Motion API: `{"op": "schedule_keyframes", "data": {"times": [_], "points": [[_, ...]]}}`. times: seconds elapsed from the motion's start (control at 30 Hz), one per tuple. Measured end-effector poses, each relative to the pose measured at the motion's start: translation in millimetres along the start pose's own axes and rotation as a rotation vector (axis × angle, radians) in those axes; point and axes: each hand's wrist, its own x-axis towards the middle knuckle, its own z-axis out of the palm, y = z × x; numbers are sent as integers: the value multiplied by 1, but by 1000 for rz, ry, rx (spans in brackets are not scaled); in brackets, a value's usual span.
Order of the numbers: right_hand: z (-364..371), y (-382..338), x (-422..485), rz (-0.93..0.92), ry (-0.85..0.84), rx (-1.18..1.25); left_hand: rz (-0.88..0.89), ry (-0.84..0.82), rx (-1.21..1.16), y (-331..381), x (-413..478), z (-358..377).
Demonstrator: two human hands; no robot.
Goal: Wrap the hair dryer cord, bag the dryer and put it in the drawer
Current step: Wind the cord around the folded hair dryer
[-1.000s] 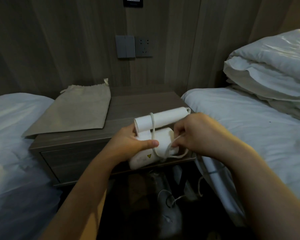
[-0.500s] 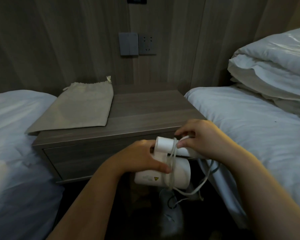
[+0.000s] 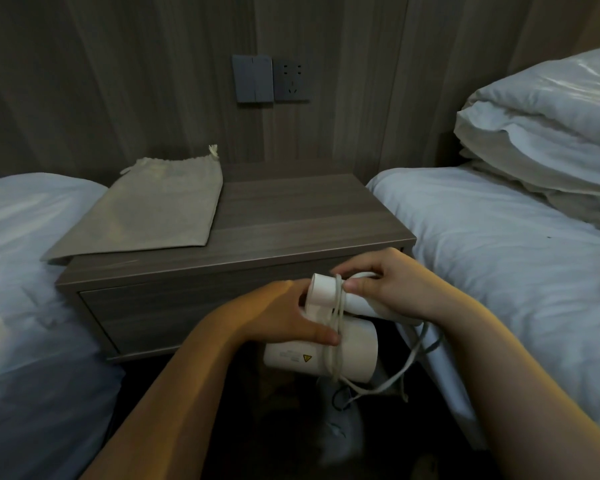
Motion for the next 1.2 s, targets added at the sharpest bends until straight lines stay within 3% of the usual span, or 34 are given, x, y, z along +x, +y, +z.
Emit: {"op": "schedule_keyframes", "data": {"times": [0.27, 0.47, 0.93, 1.2], "points": [[4, 1, -2, 35, 92, 132, -32, 22, -12, 6, 0, 3], [0, 0, -3, -6, 118, 216, 7, 165, 8, 9, 0, 4], [1, -3, -5, 104, 236, 157, -11, 352, 267, 3, 10, 19], [-4, -14, -9, 51, 174, 245, 214, 503, 410, 2, 0, 11]]}}
